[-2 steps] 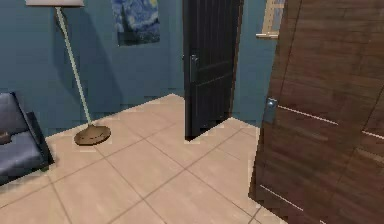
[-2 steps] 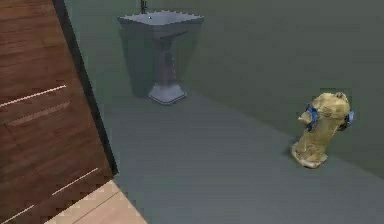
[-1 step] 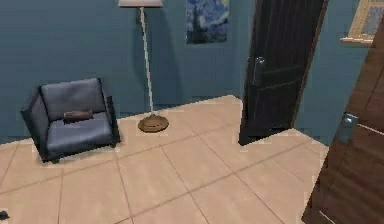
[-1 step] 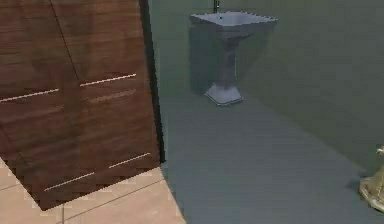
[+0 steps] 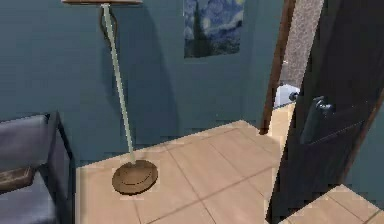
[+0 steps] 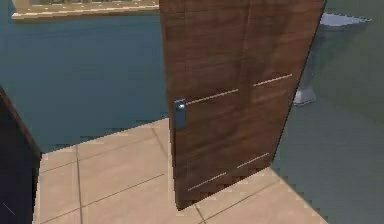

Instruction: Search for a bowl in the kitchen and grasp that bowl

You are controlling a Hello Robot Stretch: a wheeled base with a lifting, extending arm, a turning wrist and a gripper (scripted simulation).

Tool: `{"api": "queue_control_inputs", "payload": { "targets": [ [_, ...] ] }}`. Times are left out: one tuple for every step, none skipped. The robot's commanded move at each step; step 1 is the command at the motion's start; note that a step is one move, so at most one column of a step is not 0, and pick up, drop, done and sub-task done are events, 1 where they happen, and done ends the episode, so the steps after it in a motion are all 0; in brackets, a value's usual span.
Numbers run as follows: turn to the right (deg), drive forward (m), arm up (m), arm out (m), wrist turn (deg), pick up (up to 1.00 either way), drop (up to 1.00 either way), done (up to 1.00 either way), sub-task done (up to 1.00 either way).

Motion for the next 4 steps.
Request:
{"api": "queue_control_inputs", "payload": {
  "targets": [
    [0.0,0.65,0.00,0.00,0.0,0.00,0.00,0.00,0.00],
    [15.0,0.00,0.00,0.00,0.0,0.00,0.00,0.00,0.00],
    [0.0,0.85,0.00,0.00,0.0,0.00,0.00,0.00,0.00],
    [45.0,0.00,0.00,0.00,0.0,0.00,0.00,0.00,0.00]
  ]
}}
